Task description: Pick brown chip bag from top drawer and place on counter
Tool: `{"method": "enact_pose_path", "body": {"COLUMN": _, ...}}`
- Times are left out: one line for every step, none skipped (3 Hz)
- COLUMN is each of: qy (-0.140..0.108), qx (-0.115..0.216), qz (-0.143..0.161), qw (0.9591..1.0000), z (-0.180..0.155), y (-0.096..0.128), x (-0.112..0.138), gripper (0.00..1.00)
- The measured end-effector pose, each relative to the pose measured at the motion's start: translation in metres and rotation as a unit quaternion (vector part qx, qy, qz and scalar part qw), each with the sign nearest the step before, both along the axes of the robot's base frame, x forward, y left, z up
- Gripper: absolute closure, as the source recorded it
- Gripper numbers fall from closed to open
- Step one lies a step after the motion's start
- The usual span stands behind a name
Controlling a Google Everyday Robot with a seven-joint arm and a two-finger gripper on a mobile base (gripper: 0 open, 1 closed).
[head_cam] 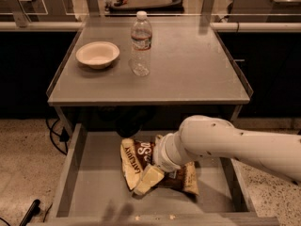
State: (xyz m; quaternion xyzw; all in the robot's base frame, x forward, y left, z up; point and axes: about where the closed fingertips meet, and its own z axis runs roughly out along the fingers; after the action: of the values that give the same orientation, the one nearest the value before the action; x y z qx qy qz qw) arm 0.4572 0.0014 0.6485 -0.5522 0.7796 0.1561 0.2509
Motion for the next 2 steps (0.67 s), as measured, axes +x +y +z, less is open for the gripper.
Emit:
{"method": "enact_pose_path", "body": {"qy": 0.000, "qx": -0.003, "qz": 0.004, "qw": 1.0000, "z": -0.0018, "y": 0.0029, "x": 0.0015, "gripper": 0.16}}
{"method": "enact_pose_path", "body": {"qy": 0.000, "qx": -0.003, "qz": 0.004, "qw": 1.0000, "z": -0.0018, "y": 0.0029, "x": 0.0015, "gripper": 0.38}}
